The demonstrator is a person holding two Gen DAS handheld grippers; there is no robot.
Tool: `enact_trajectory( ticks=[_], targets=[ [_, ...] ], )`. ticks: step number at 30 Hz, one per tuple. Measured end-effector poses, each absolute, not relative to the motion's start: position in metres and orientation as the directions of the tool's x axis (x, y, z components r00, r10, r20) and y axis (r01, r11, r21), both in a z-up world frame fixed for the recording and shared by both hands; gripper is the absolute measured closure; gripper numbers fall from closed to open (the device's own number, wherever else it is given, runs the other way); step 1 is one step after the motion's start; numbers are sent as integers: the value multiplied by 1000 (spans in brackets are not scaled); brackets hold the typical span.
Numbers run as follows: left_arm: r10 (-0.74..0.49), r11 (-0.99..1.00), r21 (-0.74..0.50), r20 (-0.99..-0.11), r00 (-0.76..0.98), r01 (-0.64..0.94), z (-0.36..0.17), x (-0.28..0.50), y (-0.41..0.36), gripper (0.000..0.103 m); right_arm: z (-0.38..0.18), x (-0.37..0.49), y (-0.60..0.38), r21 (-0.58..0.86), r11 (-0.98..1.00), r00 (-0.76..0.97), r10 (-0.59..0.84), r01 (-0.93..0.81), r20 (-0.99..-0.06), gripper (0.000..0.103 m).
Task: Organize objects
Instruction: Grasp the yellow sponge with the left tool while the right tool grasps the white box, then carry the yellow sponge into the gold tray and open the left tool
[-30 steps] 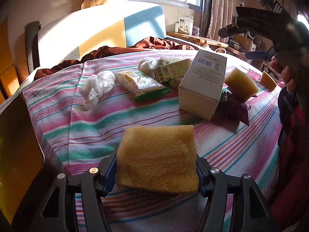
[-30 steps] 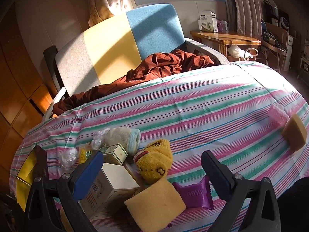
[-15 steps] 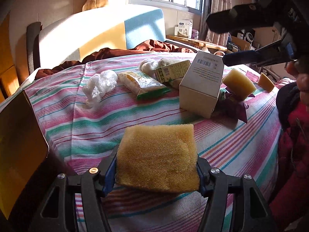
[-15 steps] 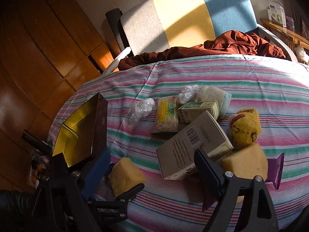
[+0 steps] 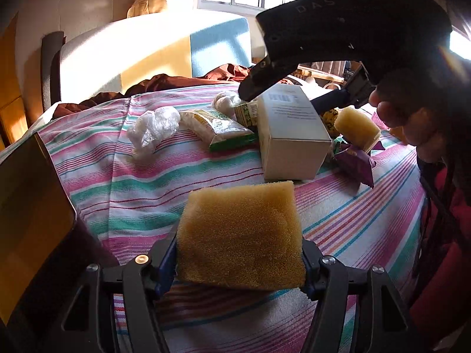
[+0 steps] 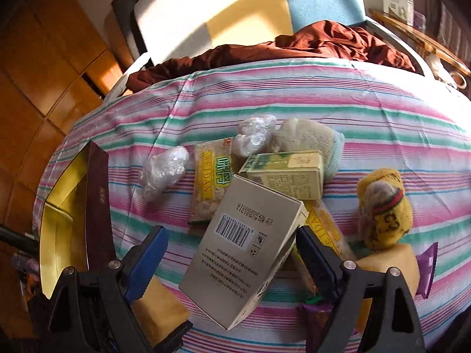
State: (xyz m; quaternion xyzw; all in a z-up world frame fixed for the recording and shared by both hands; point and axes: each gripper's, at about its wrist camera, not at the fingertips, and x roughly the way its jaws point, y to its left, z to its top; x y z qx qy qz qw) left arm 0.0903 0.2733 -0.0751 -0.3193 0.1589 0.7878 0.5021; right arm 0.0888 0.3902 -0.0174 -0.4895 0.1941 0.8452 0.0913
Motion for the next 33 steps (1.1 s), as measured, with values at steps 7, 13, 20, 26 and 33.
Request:
enact_trajectory(
  ticks=[7, 13, 20, 26, 33],
  targets=[
    [689, -448, -71, -662, -294, -891, -76, 90, 273, 36, -40, 87, 389, 165, -924, -443, 5, -345, -896, 47],
    [684, -455, -69, -665, -300, -888, -76, 90, 274, 35, -46, 86, 389, 110, -935, -395, 34, -336, -918, 53],
    [676, -463, -69, -673, -301, -884, -76, 89, 277, 34, -58, 82, 388, 100, -934, -333, 22, -343, -943, 52],
    [673, -465, -78, -678, -295, -882, -76, 88, 276, 36, -58, 83, 385, 82, -939, -331, 36, -335, -943, 52],
    [668, -478, -108, -689, -281, -872, -61, 90, 269, 41, -58, 85, 383, 64, -946, -337, 50, -319, -940, 52]
  ],
)
